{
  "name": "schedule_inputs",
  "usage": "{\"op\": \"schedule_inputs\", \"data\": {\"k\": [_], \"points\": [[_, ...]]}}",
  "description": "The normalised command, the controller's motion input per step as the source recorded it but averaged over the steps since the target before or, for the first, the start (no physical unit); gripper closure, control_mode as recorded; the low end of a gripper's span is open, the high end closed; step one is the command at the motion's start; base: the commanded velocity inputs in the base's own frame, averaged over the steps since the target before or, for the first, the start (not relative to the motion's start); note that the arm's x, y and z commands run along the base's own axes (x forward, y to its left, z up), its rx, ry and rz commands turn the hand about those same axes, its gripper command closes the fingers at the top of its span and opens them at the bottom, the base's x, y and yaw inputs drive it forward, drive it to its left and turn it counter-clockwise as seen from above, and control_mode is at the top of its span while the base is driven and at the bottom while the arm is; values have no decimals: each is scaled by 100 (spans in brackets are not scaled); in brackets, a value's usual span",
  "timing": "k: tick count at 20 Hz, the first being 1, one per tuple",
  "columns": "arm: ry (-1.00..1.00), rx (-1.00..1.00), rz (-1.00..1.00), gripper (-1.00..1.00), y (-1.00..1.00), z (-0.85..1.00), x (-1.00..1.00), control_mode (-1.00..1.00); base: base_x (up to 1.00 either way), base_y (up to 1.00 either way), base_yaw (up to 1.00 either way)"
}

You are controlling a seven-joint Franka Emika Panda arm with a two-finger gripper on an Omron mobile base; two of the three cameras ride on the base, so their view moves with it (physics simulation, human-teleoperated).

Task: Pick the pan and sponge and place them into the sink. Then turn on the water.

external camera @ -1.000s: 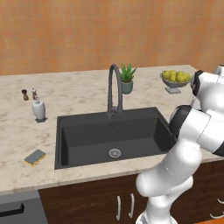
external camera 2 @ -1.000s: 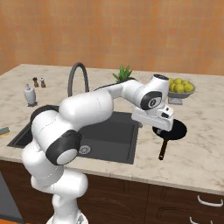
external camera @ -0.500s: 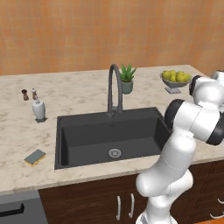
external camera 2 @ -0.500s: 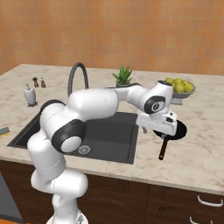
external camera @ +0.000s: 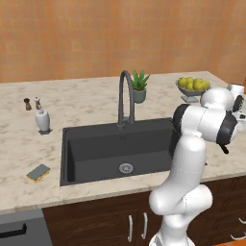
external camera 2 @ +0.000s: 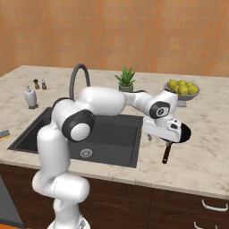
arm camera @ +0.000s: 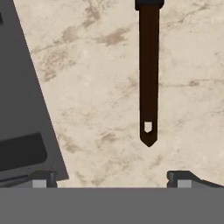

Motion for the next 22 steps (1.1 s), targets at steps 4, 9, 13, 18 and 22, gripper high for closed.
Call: {"op": "schedule_inputs", "data": {"k": [4, 9, 13, 18, 22], "points": [[9, 6, 0, -100, -23, -28, 27, -100, 0, 0, 0], [8, 5, 0, -100, -23, -31, 25, -100, 0, 0, 0], [5, 5, 0, -100, -17, -36, 21, -100, 0, 0, 0], [6, 4, 0, -100, -18, -31, 21, -100, 0, 0, 0], [2, 0, 0, -100, -1, -33, 13, -100, 0, 0, 0]]}}
